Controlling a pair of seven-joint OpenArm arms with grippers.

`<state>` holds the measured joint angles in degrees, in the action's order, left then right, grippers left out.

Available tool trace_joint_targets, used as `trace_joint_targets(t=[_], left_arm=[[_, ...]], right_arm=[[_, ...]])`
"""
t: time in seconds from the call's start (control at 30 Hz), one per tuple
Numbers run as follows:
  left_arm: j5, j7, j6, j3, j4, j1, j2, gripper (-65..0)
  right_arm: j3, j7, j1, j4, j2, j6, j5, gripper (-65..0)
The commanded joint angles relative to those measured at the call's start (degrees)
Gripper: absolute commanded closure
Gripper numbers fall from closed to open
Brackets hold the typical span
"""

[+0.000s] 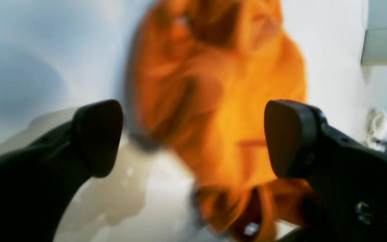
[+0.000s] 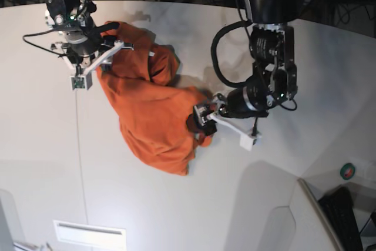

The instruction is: Layout the t-shirt on the table in an organized manner, then fold the t-shirt properly

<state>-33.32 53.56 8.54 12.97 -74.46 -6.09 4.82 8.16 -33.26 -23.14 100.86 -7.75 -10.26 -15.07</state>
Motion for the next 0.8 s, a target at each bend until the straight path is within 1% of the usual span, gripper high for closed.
trace_joint_targets(t=[0.0,0.07,0.17,0.3,0.33,0.37,0.4,0.43,0.47,0.5,0.53,0.57,0.63,0.67,0.73,0.77], left_arm=[[-0.83,-0.33,0.12,-0.18,1.44,-2.31,0.59,-63.8],[-0.83,-0.33,0.12,-0.18,6.19,-5.21,1.47,-63.8],[-0.66,-0.59,0.12,-0.27,12.26,-8.11,1.64,-63.8],[-0.39,-0.77,0.12,-0.27,15.25,-9.34,1.64,-63.5],[-0.39,-0.77,0.12,-0.27,15.33,-9.52,1.64,-61.5],[-0.39,-0.77,0.12,-0.53,15.42,-9.69,1.64,-57.3],[-0.39,-0.77,0.12,-1.50,15.51,-9.78,1.64,-49.5],[-0.39,-0.77,0.12,-2.47,15.33,-9.87,1.47,-39.2],[-0.39,-0.77,0.12,-2.99,15.33,-9.96,1.38,-26.8],[-0.39,-0.77,0.12,-2.99,15.25,-10.04,1.38,-16.3],[-0.39,-0.77,0.04,-2.73,14.81,-10.04,1.38,-4.1],[-0.39,-0.77,0.04,-2.82,13.66,-10.04,1.29,0.0],[-0.39,-0.77,-0.58,-2.82,10.50,-10.04,1.11,0.0],[-0.39,-0.77,-1.72,-3.17,9.01,-10.04,0.68,0.0],[-0.39,-0.59,-5.68,-3.52,5.14,-10.66,0.24,0.0],[-0.39,-0.42,-7.00,-3.52,3.91,-11.54,0.15,0.0]], right_arm=[[-0.12,0.95,0.41,1.08,-0.30,-0.07,-0.09,-22.7],[-0.12,0.68,0.41,1.16,-0.21,-0.07,-0.09,-22.7],[-0.38,0.68,0.41,1.16,-0.21,-0.07,-0.09,-22.8],[-0.38,0.68,0.41,1.16,-0.21,-0.07,-0.09,-22.8],[-0.30,0.68,0.41,1.16,-0.21,-0.07,-0.09,-22.8],[-0.30,0.68,0.41,1.16,-0.21,-0.07,-0.09,-22.5],[-0.30,0.68,0.41,1.16,-0.21,-0.07,-0.09,-20.7],[-0.21,0.68,0.41,1.16,-0.21,-0.07,-0.09,-16.8],[-0.21,0.68,0.41,1.16,-0.21,-0.07,-0.09,-9.9],[-0.21,0.68,0.41,1.16,-0.21,-0.07,-0.09,-2.6],[-0.30,0.68,0.41,1.16,-0.21,-0.07,-0.09,0.0],[-0.38,0.68,0.41,1.16,-0.21,0.02,-0.09,0.0],[-0.38,0.68,0.94,1.78,-0.38,0.02,-0.09,0.0],[-0.38,0.42,1.47,2.22,-0.47,0.02,-0.09,0.0],[-0.38,0.33,2.96,3.45,-0.74,0.02,0.17,0.0],[-0.38,0.16,4.10,4.06,-1.53,0.02,0.17,0.0]])
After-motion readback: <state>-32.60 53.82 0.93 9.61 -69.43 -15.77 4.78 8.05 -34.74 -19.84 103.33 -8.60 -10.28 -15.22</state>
